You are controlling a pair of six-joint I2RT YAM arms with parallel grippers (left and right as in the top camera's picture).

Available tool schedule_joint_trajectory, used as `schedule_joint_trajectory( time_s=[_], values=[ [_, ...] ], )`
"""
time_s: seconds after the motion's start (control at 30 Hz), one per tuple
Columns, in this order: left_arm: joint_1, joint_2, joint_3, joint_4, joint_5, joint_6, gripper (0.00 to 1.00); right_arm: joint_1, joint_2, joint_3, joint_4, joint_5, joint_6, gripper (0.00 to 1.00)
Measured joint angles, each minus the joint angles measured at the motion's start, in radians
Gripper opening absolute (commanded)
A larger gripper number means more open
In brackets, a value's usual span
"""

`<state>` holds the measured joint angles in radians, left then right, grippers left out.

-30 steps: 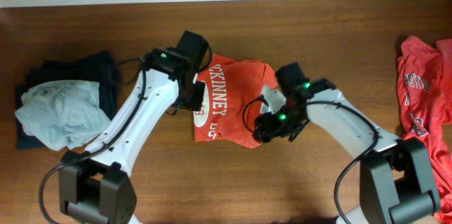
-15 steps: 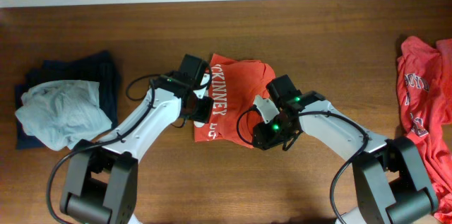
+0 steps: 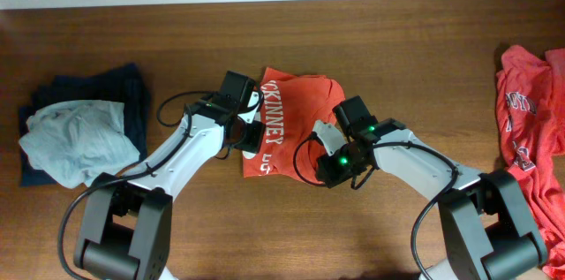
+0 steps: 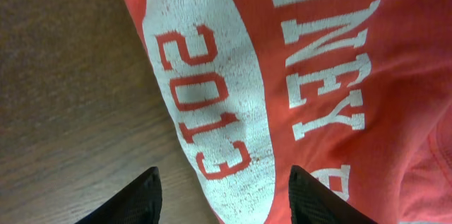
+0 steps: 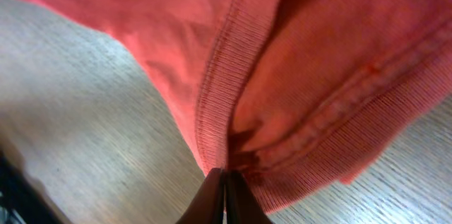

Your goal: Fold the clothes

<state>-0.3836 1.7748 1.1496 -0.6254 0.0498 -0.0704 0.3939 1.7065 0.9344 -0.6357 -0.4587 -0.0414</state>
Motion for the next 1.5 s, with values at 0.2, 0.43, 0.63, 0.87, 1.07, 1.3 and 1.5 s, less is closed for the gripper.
schedule_joint_trajectory(
  time_s=[0.2, 0.43, 0.63, 0.87, 1.07, 1.3, 1.5],
  values=[
    [0.000, 0.028, 0.000, 0.010, 0.000, 0.021, 0.53, 0.000, 0.000, -0.001, -0.047, 0.110, 0.028, 0.04],
    [0.000, 0.121, 0.002, 0.011, 0.008, 0.029, 0.52, 0.000, -0.013, -0.001, -0.071, 0.230, 0.069, 0.06],
    [0.001, 0.122, 0.002, 0.011, 0.011, 0.029, 0.52, 0.000, -0.020, -0.001, -0.084, 0.348, 0.126, 0.24],
    [0.005, 0.124, 0.019, -0.038, 0.012, 0.034, 0.78, 0.000, -0.021, -0.001, -0.109, 0.452, 0.205, 0.85],
    [0.005, 0.125, 0.159, -0.277, 0.023, 0.029, 0.87, -0.002, -0.021, -0.001, -0.120, 0.478, 0.270, 0.99],
    [0.085, 0.023, 0.350, -0.452, 0.016, 0.009, 0.93, -0.088, -0.050, -0.001, -0.079, 0.380, 0.306, 0.99],
    [0.268, -0.113, 0.386, -0.635, 0.003, -0.002, 0.93, -0.195, -0.161, -0.001, -0.066, 0.239, 0.243, 0.99]
  ],
)
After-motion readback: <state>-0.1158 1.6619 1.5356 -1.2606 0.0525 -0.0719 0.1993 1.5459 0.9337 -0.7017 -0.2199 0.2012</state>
